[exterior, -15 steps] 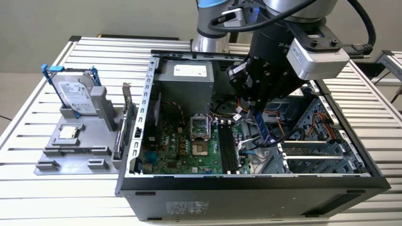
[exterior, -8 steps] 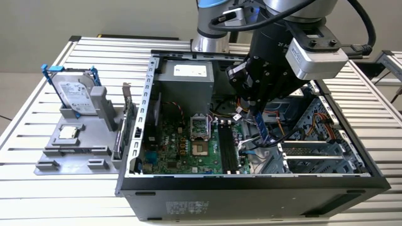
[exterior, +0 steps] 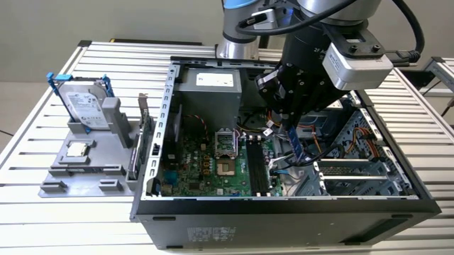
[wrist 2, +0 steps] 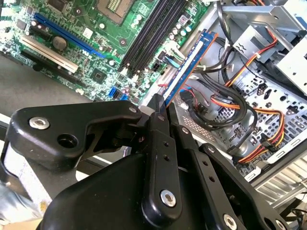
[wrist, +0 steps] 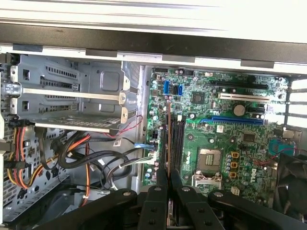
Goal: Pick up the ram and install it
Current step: 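Insert the ram into the slot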
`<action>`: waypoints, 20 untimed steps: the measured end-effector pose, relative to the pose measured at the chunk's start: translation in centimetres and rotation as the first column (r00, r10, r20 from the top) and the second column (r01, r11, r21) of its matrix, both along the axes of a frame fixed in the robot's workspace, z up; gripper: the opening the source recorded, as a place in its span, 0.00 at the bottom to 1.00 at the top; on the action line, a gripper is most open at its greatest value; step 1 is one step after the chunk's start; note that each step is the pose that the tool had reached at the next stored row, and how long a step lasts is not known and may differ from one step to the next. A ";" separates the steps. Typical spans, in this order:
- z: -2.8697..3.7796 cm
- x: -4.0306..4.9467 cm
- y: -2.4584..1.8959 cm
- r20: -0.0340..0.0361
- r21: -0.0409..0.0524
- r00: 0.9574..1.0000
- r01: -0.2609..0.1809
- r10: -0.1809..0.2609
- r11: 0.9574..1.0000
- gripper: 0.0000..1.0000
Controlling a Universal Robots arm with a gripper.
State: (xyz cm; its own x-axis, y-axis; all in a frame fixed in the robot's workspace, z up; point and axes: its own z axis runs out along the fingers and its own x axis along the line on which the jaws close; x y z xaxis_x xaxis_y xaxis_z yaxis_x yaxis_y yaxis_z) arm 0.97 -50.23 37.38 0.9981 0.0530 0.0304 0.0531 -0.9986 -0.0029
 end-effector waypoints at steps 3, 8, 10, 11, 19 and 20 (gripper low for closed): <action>-0.05 0.00 0.01 -0.003 0.000 1.000 0.000 0.000 1.000 0.00; -0.18 0.00 0.01 -0.014 -0.004 1.000 0.000 0.000 1.000 0.00; -0.26 0.02 0.01 -0.015 -0.003 1.000 0.000 0.000 1.000 0.00; -0.30 0.02 0.01 -0.015 -0.004 1.000 0.000 0.000 1.000 0.00; -0.54 0.02 0.03 -0.017 -0.010 1.000 0.000 0.000 1.000 0.00; -0.57 0.02 0.03 -0.017 -0.011 1.000 0.000 0.000 1.000 0.00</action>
State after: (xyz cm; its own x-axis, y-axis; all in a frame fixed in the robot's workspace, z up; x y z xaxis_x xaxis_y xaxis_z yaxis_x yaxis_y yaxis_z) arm 0.99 -50.20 36.81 0.9985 0.0534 0.0131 0.0533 -0.9986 0.0070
